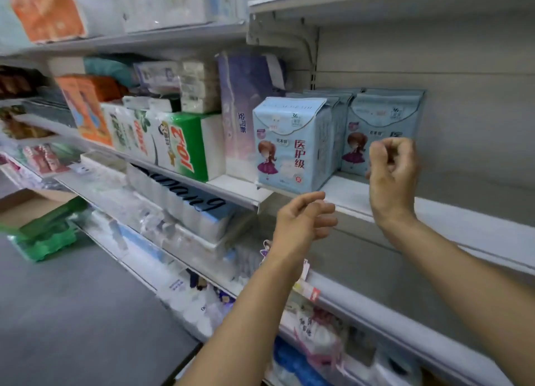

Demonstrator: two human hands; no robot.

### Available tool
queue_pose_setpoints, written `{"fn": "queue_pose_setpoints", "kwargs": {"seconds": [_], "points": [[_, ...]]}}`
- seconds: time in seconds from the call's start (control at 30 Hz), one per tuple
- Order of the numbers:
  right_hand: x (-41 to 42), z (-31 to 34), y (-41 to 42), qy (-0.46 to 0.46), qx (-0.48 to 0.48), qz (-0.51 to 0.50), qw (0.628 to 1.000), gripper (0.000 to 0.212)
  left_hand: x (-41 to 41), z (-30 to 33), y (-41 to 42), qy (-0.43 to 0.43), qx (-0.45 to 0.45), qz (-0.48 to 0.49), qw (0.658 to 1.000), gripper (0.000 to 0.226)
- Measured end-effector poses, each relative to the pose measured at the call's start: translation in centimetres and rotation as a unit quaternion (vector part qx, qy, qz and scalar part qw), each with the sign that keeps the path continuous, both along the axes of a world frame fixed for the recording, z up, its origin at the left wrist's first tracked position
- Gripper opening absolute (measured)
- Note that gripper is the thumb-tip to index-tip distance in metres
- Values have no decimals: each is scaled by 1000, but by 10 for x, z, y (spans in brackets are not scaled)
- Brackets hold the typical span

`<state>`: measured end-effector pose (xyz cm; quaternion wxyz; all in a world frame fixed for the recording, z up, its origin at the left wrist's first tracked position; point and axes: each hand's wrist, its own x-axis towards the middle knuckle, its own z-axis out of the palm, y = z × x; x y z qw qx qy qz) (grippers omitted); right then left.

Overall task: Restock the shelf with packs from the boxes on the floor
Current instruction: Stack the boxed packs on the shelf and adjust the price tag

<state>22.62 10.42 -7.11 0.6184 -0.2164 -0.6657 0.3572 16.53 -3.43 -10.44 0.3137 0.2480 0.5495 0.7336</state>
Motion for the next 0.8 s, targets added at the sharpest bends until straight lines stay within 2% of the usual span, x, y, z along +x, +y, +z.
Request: {"fn": "queue_pose_setpoints", "kwargs": {"seconds": [0.17, 0.33, 0.53, 0.67, 0.8], "points": [[-15, -41, -86, -91, -8, 109, 990, 18, -31, -43, -96, -33, -56, 41, 997, 18], [-27, -117, -150, -194, -73, 216, 954, 19, -68, -100, -185, -87, -125, 124, 981, 21], [-45, -213, -199, -319, -156, 298, 886, 24, -92, -174, -246, -182, -180, 170, 952, 16], [-69, -262, -212, -391, -215, 345, 826, 18, -111, -219, -261, -244, -194, 211, 926, 11], [-90, -307, -209, -454, -249, 362, 775, 19, -131, -264, -267, -293, -211, 244, 900, 15]]}}
